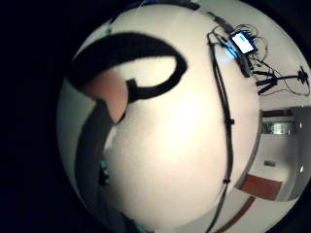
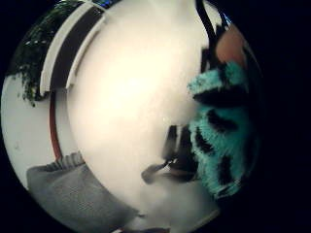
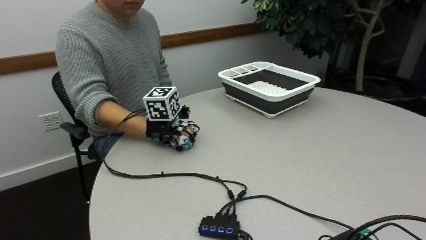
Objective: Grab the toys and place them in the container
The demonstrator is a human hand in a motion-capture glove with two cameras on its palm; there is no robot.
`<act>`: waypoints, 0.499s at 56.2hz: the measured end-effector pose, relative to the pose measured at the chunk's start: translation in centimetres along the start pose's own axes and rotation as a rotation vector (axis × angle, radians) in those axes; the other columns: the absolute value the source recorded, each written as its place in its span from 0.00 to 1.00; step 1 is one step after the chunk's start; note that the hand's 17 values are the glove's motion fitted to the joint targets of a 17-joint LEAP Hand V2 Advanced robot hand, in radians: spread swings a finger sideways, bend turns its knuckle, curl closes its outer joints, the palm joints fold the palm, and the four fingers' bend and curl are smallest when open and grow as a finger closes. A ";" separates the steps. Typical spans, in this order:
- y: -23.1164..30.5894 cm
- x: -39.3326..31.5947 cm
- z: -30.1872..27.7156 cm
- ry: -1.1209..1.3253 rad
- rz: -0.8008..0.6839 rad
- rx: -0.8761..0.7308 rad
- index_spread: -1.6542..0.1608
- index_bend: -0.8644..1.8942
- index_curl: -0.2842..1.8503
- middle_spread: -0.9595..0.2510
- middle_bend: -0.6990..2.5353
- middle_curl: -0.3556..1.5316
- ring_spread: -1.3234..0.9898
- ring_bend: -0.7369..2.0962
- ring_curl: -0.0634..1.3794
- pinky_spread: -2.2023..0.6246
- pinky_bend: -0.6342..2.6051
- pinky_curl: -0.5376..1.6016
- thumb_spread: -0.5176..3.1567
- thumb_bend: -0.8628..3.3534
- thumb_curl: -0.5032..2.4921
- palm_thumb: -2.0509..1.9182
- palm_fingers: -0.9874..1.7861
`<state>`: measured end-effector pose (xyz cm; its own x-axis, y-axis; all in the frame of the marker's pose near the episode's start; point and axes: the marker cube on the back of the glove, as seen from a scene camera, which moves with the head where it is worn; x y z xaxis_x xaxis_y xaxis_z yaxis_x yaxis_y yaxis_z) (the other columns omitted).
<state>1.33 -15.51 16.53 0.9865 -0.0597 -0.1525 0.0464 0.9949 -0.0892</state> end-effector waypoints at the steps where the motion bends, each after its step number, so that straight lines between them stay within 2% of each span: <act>1: 0.0 0.0 0.0 -0.009 0.001 0.023 0.68 0.49 0.35 0.56 0.38 0.37 0.45 0.38 0.18 0.74 0.45 0.39 0.49 0.23 0.28 0.58 0.58; 5: -0.3 0.3 -0.3 -0.056 0.007 0.076 0.69 0.50 0.37 0.54 0.39 0.39 0.42 0.44 0.22 0.70 0.46 0.40 0.48 0.25 0.30 0.62 0.67; 11: -1.4 1.3 -2.7 -0.126 0.018 0.044 0.70 0.52 0.40 0.52 0.41 0.42 0.39 0.47 0.26 0.67 0.47 0.42 0.46 0.25 0.33 0.65 0.73; 21: -3.8 3.1 -13.4 -0.213 0.037 0.134 0.72 0.55 0.45 0.52 0.43 0.47 0.35 0.49 0.31 0.65 0.47 0.44 0.42 0.24 0.36 0.66 0.72; 28: -5.9 2.4 -16.9 -0.196 -0.008 0.159 0.73 0.55 0.48 0.52 0.44 0.49 0.34 0.50 0.33 0.65 0.48 0.45 0.41 0.24 0.38 0.66 0.71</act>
<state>0.72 -22.87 0.06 0.9969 -0.0657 0.0427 0.0627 0.9957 0.0683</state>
